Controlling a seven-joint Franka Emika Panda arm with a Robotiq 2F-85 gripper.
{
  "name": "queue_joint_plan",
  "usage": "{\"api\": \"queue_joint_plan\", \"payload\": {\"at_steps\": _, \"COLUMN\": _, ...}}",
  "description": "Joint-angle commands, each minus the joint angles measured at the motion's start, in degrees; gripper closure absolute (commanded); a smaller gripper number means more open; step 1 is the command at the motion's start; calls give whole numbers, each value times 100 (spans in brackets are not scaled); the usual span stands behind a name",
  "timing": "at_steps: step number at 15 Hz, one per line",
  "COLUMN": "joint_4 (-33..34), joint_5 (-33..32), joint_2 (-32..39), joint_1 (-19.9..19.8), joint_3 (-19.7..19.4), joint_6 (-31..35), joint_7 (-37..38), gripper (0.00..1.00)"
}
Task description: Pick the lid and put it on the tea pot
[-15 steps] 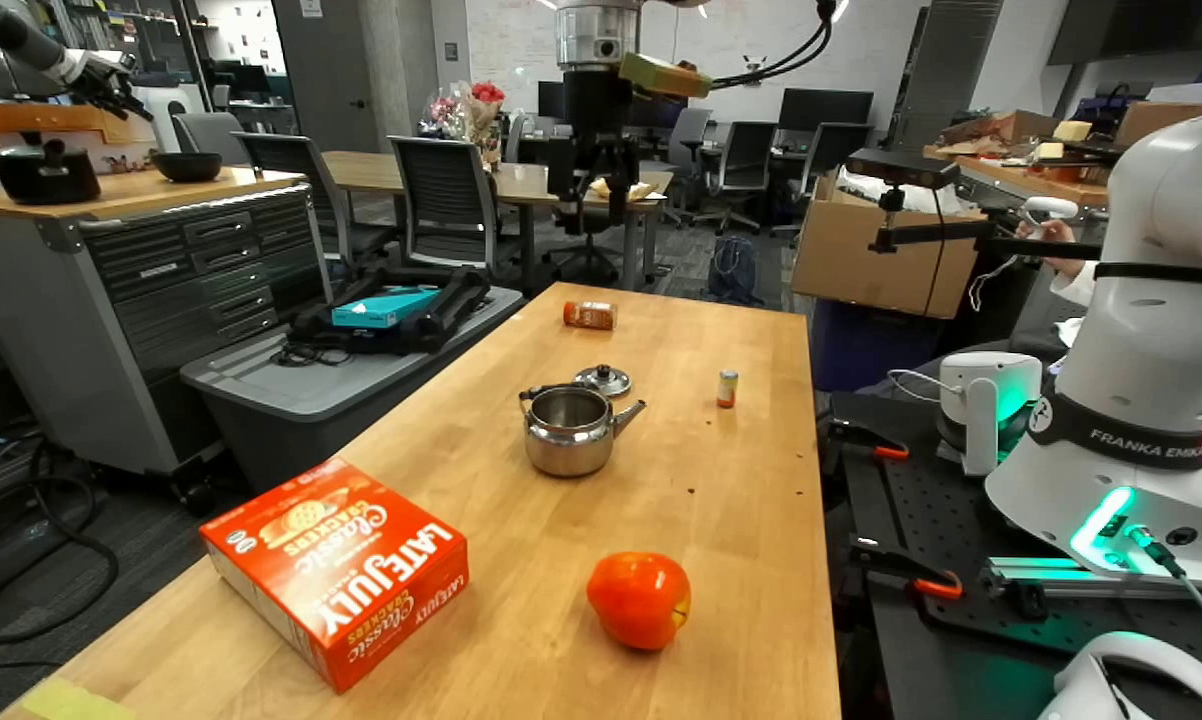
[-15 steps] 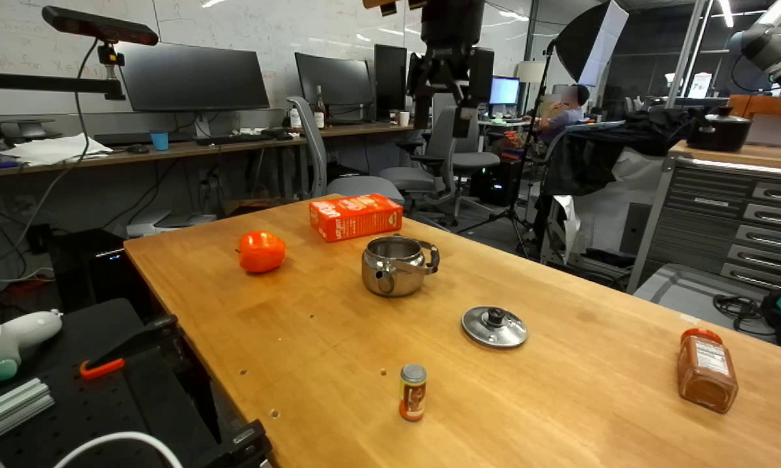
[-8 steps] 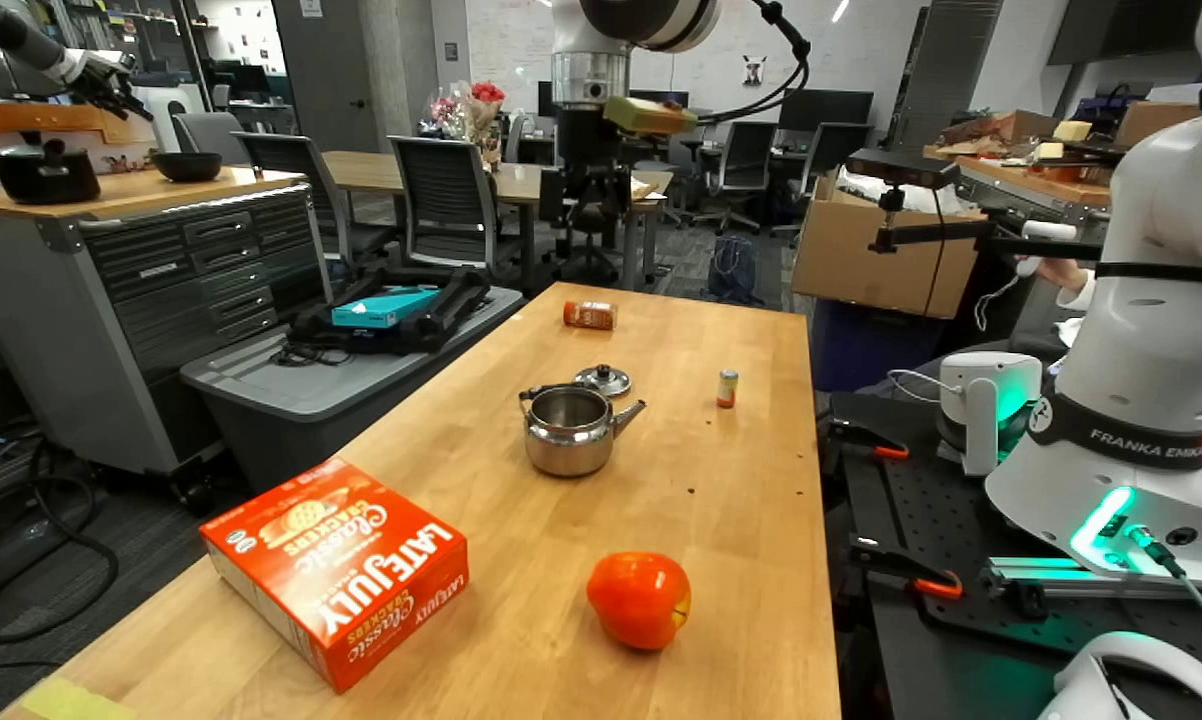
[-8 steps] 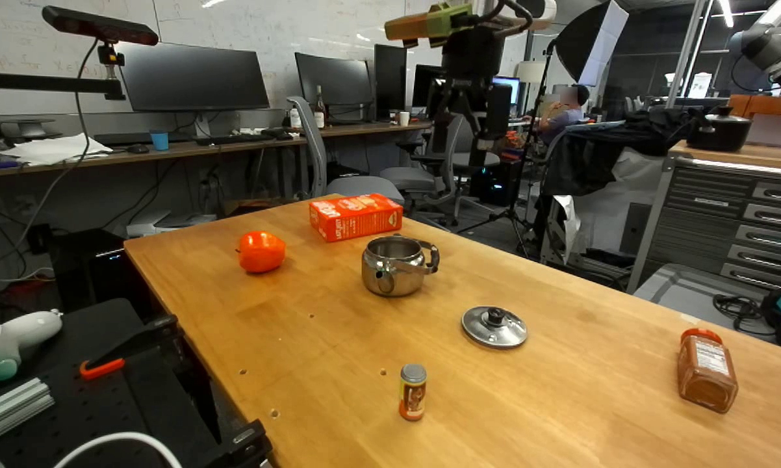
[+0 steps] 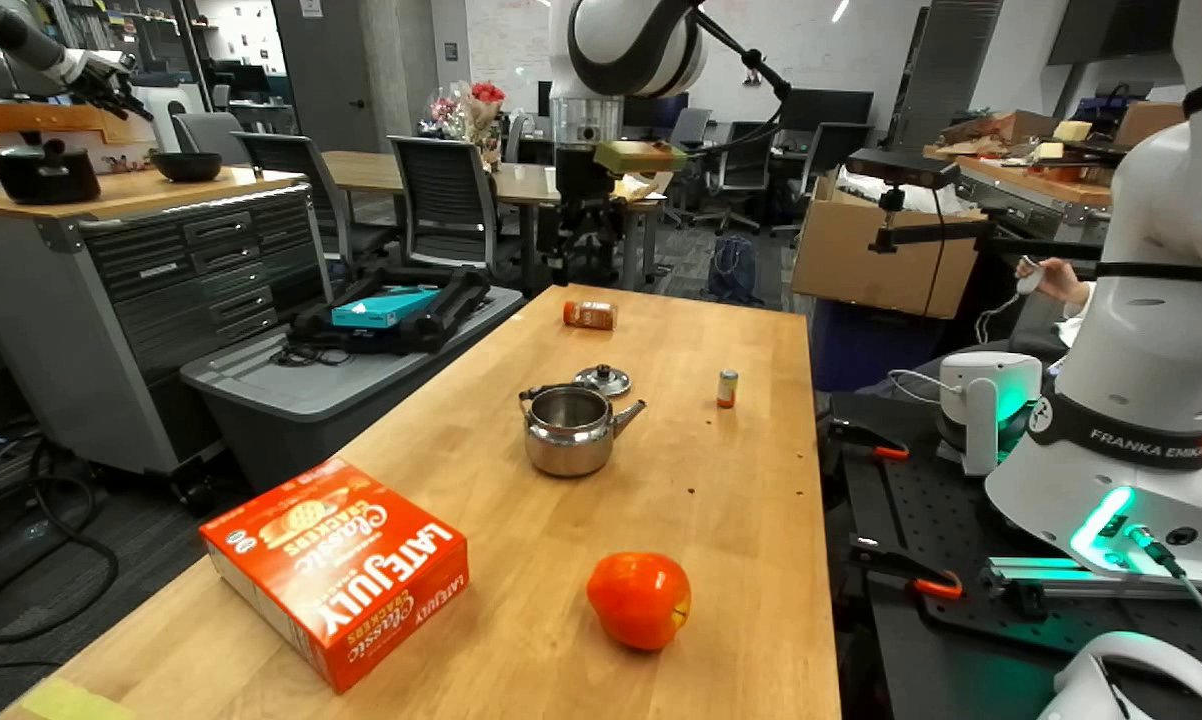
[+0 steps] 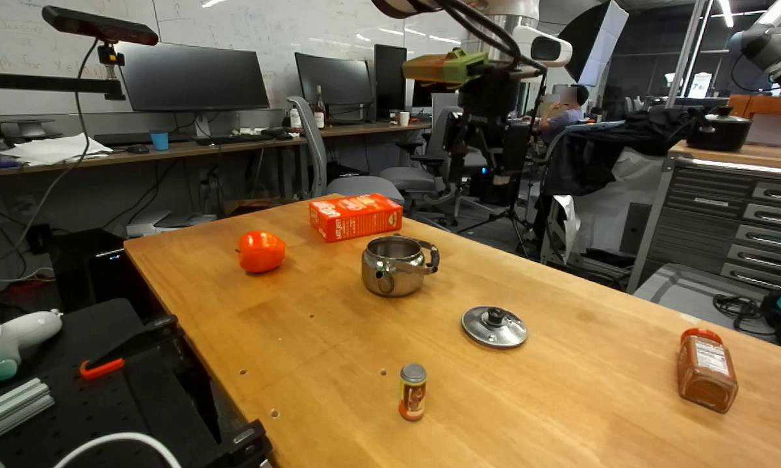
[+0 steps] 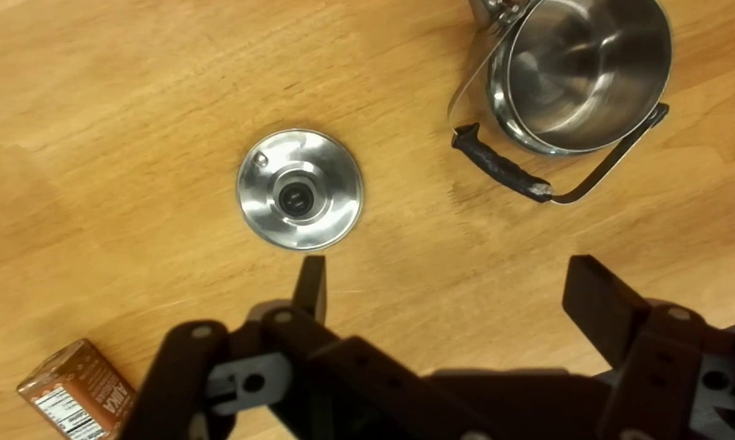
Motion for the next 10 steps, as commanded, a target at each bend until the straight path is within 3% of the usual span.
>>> {"api": "queue_joint_plan", "payload": {"at_steps": 1, "joint_4": 251, "joint_5": 32, "joint_2": 340, "joint_1": -16, "joint_3": -55, "joint_6": 76, "joint_7": 67, "gripper": 0}}
{"api": "queue_joint_plan", "payload": {"at_steps": 10, "joint_4": 561, "joint_5": 105, "joint_2": 896, "joint_1": -81, "joint_3": -139, "joint_6": 26, "joint_7": 318, "gripper": 0}}
